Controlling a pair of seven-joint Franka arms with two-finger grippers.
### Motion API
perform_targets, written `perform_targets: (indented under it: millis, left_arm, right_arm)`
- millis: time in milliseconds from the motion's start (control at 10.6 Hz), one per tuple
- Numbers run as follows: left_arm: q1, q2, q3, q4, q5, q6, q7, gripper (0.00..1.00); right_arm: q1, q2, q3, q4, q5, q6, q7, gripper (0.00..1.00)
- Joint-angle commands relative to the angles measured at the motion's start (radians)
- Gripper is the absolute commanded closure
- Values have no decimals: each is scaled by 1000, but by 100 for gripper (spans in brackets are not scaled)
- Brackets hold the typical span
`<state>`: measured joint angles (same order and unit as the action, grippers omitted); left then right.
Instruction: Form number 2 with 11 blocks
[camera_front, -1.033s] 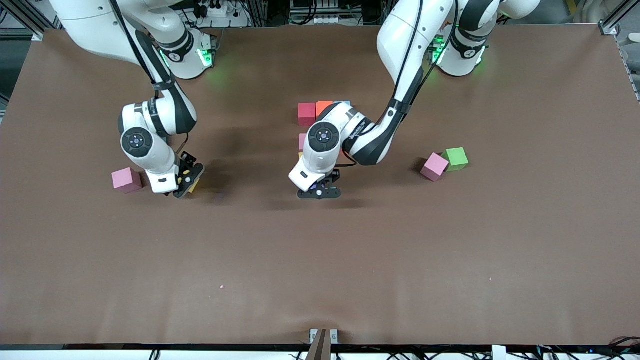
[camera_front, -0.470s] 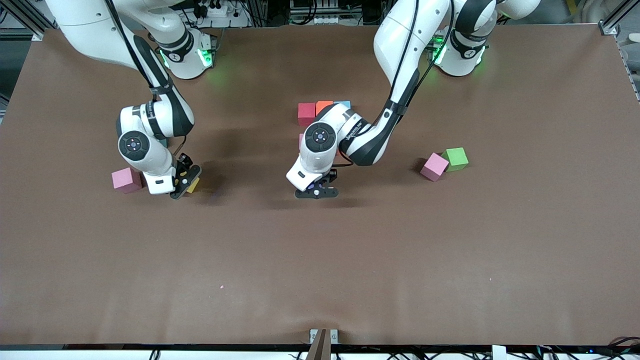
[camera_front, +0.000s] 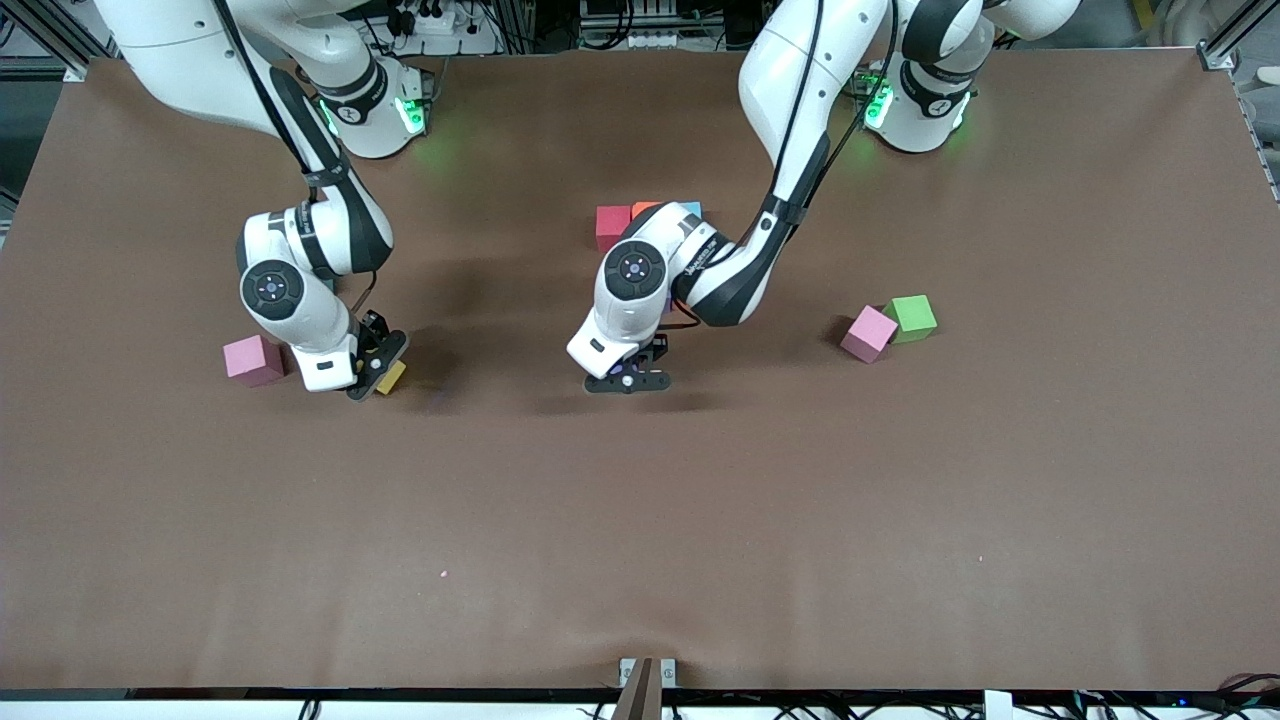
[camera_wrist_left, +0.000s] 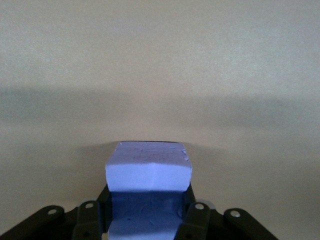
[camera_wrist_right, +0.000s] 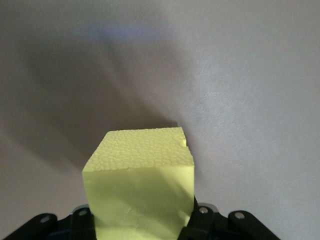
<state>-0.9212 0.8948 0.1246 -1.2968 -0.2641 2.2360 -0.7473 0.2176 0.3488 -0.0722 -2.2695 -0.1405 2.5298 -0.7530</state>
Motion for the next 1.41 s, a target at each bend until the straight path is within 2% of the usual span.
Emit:
perform_targets:
  millis: [0, 94, 188, 563, 845, 1127, 1315]
  left_arm:
    - [-27, 18, 29, 25, -24, -6, -12, 61]
    - [-28, 18, 30, 22, -21, -9, -12, 43]
    - [-28, 16, 32, 17, -9, -10, 0, 0]
    - [-27, 3, 32, 16, -4, -36, 16, 0]
    - [-27, -46, 61, 16, -4, -71, 16, 0]
    - [-19, -170, 89, -34, -4, -145, 16, 0]
    - [28, -281, 96, -115, 0, -196, 60, 0]
  right_arm:
    - [-4, -16, 15, 18, -14, -8, -23, 60]
    - [-3, -16, 25, 25, -14, -8, -23, 60]
    - [-1, -16, 29, 31, -14, -11, -23, 60]
    - [0, -16, 48, 54, -14, -34, -23, 60]
    - [35, -14, 58, 88, -13, -60, -17, 60]
    - [94, -5, 58, 140, -7, -90, -11, 60]
    - [153, 4, 58, 215, -2, -166, -6, 60]
